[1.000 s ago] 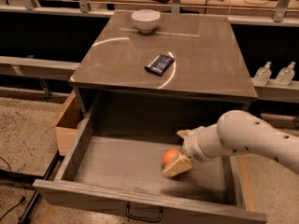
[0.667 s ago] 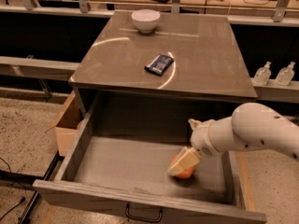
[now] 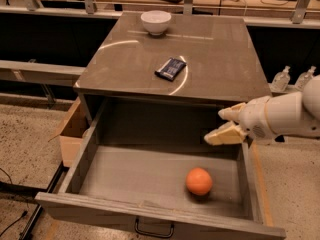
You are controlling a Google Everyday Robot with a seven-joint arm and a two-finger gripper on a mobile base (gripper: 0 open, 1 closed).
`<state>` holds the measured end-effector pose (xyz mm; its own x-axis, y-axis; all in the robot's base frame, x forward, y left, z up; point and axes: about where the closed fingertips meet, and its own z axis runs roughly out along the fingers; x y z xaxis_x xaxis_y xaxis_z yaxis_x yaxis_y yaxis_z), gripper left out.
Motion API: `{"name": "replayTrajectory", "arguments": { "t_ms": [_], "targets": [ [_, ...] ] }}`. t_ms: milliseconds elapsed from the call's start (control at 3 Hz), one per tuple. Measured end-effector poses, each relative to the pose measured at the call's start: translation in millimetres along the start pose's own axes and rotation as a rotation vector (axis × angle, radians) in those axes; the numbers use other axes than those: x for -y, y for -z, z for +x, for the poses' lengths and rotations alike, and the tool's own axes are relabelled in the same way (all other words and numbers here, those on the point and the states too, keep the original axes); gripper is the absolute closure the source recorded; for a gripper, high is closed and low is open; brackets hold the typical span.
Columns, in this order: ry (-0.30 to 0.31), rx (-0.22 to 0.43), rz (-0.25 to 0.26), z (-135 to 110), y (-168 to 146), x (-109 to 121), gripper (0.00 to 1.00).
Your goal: Place orange into top drawer
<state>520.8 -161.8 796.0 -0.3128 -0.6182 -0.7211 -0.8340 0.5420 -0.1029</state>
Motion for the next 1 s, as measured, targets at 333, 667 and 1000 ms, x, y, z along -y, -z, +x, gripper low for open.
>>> {"name": "replayTrajectory", "arguments": {
  "t_ms": [333,667,1000],
  "targets": [
    [-0.007,-0.032,0.012,-5.6,59.2,29.5,0.65],
    [0.001,-0.045,-0.023,-7.9,72.6,24.5,0.87],
    [0.002,-0.046,-0.026,-8.0,70.6,23.2,1.00]
  ]
}}
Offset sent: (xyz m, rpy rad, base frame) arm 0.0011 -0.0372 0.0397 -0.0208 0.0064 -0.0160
